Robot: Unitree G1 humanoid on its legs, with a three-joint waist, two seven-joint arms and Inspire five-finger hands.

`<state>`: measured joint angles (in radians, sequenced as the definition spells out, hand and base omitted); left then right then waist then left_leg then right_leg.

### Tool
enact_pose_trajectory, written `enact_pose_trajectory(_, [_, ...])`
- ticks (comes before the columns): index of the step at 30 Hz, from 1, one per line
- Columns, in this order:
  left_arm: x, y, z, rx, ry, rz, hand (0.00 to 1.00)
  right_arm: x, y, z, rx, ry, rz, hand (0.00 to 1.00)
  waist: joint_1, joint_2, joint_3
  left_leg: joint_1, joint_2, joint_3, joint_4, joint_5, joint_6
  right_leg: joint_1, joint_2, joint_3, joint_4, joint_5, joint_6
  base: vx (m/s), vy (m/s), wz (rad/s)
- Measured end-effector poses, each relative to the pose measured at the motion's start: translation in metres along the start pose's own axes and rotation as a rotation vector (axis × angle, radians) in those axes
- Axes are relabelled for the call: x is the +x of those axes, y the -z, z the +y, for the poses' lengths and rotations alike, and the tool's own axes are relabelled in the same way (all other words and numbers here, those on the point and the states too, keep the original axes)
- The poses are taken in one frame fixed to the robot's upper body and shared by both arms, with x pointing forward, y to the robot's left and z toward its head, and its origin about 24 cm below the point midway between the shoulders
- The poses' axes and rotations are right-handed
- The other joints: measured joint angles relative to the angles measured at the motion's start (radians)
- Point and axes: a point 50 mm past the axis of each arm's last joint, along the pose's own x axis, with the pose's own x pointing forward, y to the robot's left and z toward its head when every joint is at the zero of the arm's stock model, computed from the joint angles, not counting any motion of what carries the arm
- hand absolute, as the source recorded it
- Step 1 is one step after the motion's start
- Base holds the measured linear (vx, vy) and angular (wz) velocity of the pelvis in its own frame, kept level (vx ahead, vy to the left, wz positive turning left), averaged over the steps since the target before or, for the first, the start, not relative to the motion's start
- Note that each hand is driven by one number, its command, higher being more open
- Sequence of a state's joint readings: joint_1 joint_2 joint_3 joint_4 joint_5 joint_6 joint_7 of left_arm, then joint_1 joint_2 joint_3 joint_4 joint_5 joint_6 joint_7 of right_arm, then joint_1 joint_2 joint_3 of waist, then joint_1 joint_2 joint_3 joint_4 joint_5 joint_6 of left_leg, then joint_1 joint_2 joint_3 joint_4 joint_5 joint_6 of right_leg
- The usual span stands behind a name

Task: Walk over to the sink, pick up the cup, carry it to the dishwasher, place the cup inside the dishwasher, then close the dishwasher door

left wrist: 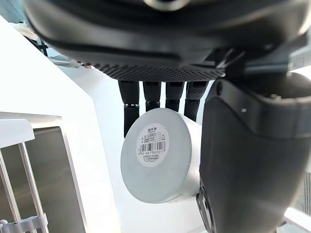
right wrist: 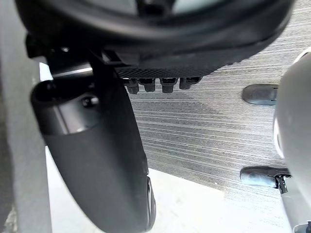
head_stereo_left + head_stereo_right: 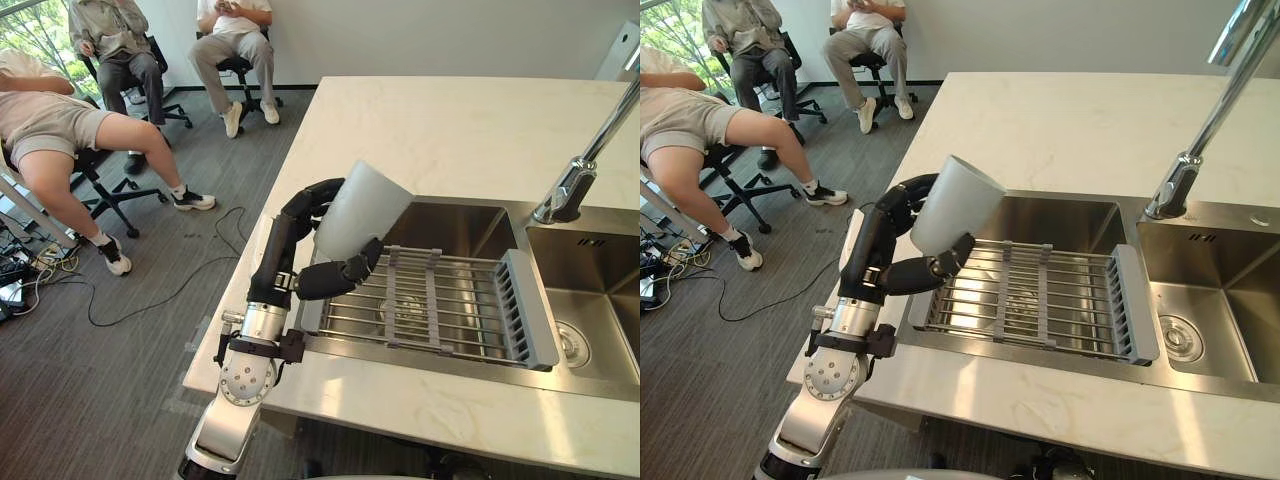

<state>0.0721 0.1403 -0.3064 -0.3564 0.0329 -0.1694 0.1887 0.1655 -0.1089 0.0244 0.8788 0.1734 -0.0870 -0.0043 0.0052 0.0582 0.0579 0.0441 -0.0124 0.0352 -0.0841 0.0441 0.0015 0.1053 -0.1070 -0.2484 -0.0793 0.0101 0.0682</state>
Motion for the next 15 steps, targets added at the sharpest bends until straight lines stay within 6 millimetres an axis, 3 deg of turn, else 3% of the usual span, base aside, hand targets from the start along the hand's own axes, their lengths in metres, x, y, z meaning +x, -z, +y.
enact_pose_trajectory(10, [-0.013, 0.01, 0.008, -0.134, -0.092, 0.084, 0.0, 0.001, 0.005, 0.005, 0.008, 0.002, 0.027, 1.0, 0.028, -0.031, -0.012, -0.008, 0.003, 0.007, 0.0, 0.001, 0.0, -0.022, 0.001, 0.009, 0.02, -0.007, 0.0, -0.01, -0.004, -0.02])
enact_pose_trajectory(15, [-0.012, 0.008, 0.012, -0.149, -0.147, 0.077, 0.0, 0.006, -0.002, 0.013, 0.012, -0.008, 0.022, 1.0, 0.041, -0.034, -0.007, -0.05, 0.023, 0.033, 0.055, -0.019, 0.0, -0.115, 0.002, 0.07, 0.156, -0.021, 0.001, -0.04, 0.026, -0.17])
